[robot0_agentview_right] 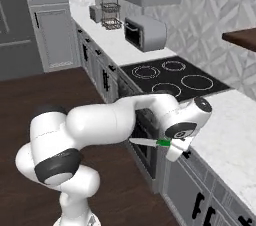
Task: Pick up the knife from the drawer and place it on the cutting board. Then place the meat from the plate to the cutting board.
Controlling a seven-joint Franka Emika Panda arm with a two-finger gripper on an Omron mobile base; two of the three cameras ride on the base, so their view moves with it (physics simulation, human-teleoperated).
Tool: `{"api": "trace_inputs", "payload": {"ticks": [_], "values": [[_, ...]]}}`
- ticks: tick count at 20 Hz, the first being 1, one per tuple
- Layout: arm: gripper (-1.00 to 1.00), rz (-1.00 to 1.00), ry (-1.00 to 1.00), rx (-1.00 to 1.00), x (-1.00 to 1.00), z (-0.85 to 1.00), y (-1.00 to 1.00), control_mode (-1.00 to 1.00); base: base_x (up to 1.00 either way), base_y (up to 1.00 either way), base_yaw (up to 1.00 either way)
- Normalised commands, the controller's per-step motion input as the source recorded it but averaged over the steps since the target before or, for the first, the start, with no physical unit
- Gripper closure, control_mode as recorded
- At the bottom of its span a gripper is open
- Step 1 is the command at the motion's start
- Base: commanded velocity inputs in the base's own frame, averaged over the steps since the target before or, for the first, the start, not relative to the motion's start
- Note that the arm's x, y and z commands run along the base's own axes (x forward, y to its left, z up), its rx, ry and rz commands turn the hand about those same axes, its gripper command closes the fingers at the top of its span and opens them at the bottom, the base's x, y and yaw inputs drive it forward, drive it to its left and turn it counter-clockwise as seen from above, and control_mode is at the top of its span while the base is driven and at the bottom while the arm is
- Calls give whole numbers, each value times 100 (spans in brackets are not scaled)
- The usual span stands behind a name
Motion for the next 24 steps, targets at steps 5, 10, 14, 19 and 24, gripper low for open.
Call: {"api": "trace_inputs", "payload": {"ticks": [5,10,14,19,24], "values": [[100,0,0,0,0,0,0,100,32,0,76],[100,0,0,0,0,0,0,100,36,0,76],[100,0,0,0,0,0,0,100,30,0,80],[100,0,0,0,0,0,0,100,26,0,83],[100,0,0,0,0,0,0,100,33,5,81]]}}
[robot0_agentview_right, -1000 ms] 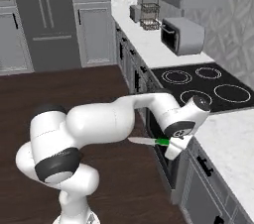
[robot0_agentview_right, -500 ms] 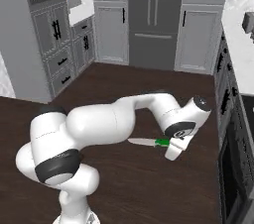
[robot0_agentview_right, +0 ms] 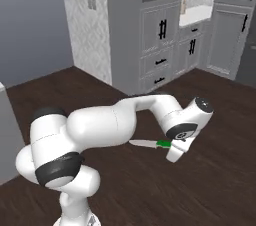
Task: Pick up the knife from the drawer and place it on the cutting board. Then place the meat from the plate to the cutting board.
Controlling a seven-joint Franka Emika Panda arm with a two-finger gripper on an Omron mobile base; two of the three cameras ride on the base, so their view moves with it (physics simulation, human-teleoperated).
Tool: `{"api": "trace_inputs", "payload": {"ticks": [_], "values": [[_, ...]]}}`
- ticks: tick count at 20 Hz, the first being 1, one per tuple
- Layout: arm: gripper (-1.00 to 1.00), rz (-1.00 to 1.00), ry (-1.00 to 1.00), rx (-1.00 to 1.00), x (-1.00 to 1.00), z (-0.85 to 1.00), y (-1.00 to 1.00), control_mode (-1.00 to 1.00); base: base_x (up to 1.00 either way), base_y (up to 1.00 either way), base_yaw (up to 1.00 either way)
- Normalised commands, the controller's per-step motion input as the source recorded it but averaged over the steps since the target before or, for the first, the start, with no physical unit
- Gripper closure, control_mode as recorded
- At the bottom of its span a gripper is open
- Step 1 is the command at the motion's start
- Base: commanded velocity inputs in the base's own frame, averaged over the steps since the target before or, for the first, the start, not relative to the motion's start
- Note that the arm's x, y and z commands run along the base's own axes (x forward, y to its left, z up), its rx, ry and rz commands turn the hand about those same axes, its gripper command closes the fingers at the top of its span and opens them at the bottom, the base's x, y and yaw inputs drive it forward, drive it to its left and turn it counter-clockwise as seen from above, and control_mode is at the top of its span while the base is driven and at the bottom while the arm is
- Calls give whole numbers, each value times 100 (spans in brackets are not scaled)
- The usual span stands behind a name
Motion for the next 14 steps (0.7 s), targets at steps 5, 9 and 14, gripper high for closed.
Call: {"api": "trace_inputs", "payload": {"ticks": [5,9,14], "values": [[100,0,0,0,0,0,0,100,41,32,75],[100,0,0,0,0,0,0,100,62,51,64],[100,0,0,0,0,0,0,100,91,68,52]]}}
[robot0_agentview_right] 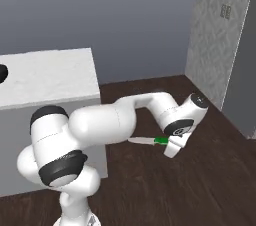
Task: Pick up the knife from the drawer and place it on the cutting board. Then place the meat from the plate to the cutting board.
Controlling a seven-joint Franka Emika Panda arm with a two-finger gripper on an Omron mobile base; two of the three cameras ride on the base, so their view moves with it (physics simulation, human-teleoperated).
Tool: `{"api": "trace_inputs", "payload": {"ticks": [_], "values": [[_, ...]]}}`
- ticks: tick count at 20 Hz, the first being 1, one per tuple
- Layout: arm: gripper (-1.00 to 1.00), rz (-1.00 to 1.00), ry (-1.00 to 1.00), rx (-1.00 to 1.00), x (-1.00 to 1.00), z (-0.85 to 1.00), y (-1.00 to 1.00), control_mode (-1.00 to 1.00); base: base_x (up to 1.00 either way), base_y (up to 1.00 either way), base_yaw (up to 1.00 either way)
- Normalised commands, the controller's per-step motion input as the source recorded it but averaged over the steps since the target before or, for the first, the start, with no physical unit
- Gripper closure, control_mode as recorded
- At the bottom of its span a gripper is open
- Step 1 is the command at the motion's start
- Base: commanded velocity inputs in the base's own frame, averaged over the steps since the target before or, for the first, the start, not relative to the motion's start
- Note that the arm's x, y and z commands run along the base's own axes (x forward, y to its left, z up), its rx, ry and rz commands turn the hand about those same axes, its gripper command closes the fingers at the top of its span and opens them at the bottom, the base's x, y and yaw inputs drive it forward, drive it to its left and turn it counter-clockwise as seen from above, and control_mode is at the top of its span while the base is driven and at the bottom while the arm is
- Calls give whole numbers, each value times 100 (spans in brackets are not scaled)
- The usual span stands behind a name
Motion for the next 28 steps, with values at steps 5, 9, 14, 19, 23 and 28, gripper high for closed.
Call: {"api": "trace_inputs", "payload": {"ticks": [5,9,14,19,23,28], "values": [[100,0,0,0,0,0,0,100,69,100,42],[100,0,0,0,0,0,0,100,20,100,46],[100,0,0,0,0,0,0,100,-19,100,38],[100,0,0,0,0,0,0,100,3,100,15],[100,0,0,0,0,0,0,100,38,93,1],[100,0,0,0,0,0,0,100,53,88,1]]}}
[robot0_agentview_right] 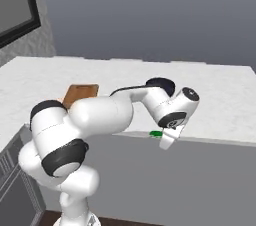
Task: Pick up the knife from the drawer and place it on the cutting board. Then place the meat from the plate to the cutting board.
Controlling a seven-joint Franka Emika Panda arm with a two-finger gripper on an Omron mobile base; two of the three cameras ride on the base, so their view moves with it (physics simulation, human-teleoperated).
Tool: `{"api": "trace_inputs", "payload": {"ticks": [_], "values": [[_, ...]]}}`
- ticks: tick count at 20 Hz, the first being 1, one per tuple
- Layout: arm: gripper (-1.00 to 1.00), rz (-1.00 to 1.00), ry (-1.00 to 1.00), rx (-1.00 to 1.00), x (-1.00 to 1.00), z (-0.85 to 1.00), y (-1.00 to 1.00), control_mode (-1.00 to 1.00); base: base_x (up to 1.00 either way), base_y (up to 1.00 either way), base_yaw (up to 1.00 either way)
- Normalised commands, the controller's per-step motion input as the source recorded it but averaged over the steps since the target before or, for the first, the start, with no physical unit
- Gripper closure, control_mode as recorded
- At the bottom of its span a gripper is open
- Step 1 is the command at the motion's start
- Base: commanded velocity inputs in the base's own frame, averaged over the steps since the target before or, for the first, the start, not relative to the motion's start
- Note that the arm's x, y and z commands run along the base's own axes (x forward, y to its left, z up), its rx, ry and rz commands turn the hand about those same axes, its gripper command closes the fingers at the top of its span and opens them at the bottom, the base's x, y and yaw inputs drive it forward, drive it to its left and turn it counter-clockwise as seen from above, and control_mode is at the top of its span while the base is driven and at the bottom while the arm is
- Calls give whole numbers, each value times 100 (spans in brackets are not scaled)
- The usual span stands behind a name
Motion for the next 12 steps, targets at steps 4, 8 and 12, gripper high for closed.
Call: {"api": "trace_inputs", "payload": {"ticks": [4,8,12], "values": [[100,0,0,0,0,0,0,100,44,68,16],[100,0,0,0,0,0,0,100,47,19,18],[100,0,0,0,0,0,0,100,60,0,15]]}}
